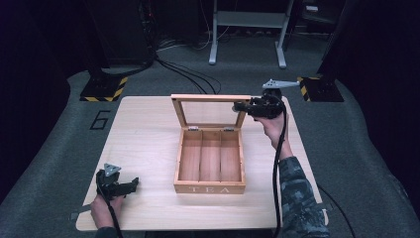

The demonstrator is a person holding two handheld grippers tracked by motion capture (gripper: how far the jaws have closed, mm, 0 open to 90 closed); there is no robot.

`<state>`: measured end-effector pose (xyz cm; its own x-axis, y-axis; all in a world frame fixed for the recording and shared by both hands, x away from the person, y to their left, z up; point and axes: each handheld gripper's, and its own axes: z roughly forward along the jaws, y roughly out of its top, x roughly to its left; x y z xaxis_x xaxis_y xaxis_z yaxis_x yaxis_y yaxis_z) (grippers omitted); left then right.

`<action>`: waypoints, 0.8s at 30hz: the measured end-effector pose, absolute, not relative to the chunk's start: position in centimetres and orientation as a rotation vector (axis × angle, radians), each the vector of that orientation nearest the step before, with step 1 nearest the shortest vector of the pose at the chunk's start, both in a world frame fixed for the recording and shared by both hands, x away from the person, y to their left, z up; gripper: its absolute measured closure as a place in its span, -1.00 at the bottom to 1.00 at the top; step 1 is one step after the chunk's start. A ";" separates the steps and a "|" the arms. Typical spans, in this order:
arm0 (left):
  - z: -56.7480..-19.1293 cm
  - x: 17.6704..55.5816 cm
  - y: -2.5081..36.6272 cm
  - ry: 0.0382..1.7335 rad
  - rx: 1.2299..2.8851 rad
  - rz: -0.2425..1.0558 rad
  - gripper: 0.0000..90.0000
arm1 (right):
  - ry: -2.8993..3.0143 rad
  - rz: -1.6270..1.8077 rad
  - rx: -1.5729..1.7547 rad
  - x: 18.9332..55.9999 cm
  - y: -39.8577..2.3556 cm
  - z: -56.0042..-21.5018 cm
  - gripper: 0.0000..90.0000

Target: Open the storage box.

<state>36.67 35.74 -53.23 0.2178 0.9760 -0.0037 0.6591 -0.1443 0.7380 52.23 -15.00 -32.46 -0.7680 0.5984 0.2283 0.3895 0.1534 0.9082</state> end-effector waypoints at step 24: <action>-53.2 36.7 35.8 1.504 1.888 0.663 -0.87 | 2.234 1.631 0.929 49.6 -14.9 -33.3 0.05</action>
<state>36.66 35.78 -53.21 0.2225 0.9749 0.0019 0.6593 -0.1519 0.7364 49.57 -14.90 -33.28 -0.7748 0.6056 0.1815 0.3574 0.1828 0.9159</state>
